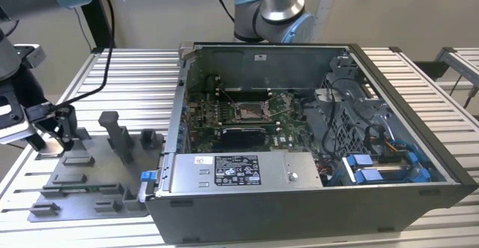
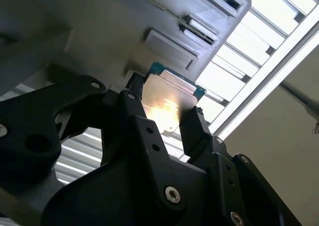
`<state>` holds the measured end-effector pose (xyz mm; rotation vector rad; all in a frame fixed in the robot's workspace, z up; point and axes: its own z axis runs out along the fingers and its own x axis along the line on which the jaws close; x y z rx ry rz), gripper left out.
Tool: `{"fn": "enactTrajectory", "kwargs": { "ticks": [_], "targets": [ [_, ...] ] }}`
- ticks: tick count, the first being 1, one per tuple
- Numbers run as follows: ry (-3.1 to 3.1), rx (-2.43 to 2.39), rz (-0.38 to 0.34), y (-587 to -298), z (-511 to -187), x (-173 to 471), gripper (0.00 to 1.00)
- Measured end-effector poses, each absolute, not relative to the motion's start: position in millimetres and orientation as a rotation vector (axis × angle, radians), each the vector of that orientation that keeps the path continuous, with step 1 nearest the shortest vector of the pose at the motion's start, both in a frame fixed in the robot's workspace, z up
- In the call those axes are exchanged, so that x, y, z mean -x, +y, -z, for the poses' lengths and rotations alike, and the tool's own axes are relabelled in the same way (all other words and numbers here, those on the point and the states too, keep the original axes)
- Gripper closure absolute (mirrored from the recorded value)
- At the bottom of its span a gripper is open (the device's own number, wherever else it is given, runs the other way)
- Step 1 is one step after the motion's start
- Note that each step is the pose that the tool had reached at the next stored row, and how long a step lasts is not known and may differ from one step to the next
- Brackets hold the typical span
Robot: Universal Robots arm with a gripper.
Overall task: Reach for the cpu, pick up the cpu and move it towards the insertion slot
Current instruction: 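Pick up the cpu and move it towards the insertion slot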
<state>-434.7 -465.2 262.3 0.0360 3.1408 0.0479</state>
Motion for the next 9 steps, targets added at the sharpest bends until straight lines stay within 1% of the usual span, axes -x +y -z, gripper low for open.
{"fn": "enactTrajectory", "kwargs": {
  "ticks": [9],
  "targets": [
    [3.141, -0.036, -0.048, -465, -276, 435, 1.0]
  ]
}}
